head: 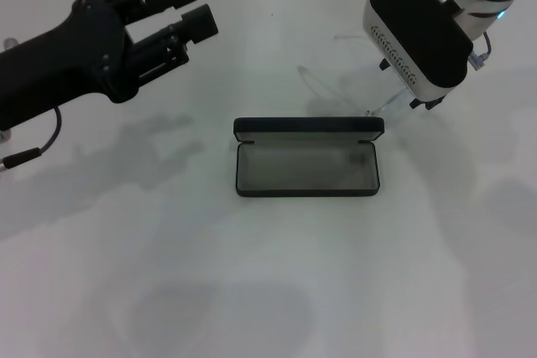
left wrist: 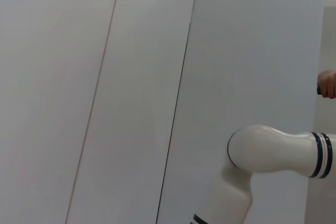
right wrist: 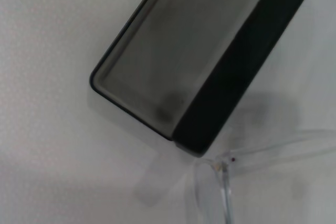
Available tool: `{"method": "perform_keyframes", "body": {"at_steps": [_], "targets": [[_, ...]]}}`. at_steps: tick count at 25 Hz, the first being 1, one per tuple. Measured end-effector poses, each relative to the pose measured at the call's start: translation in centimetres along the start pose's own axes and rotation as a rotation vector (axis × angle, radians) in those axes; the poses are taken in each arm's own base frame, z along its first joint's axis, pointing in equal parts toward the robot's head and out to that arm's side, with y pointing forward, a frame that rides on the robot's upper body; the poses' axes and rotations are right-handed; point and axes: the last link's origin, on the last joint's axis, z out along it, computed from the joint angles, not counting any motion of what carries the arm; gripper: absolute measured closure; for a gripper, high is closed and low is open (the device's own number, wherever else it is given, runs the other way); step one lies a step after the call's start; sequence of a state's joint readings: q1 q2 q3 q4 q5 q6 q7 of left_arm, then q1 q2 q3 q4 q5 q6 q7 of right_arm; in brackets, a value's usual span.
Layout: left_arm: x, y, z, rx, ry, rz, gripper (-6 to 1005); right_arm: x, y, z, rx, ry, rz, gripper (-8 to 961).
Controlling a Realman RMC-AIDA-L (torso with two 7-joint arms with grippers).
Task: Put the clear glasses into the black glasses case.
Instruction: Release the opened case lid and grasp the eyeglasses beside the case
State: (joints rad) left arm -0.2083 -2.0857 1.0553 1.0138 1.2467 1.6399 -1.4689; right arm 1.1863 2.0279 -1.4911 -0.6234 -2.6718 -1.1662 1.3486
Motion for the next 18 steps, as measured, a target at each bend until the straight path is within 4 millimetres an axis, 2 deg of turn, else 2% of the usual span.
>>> {"method": "perform_keyframes", "body": {"at_steps": [18], "targets": [[-0.5, -0.1, 0.1, 0.002, -0.002, 0.004, 495, 0.5, 0.8, 1.4, -0.018, 0.020, 0.015, 288]]}}
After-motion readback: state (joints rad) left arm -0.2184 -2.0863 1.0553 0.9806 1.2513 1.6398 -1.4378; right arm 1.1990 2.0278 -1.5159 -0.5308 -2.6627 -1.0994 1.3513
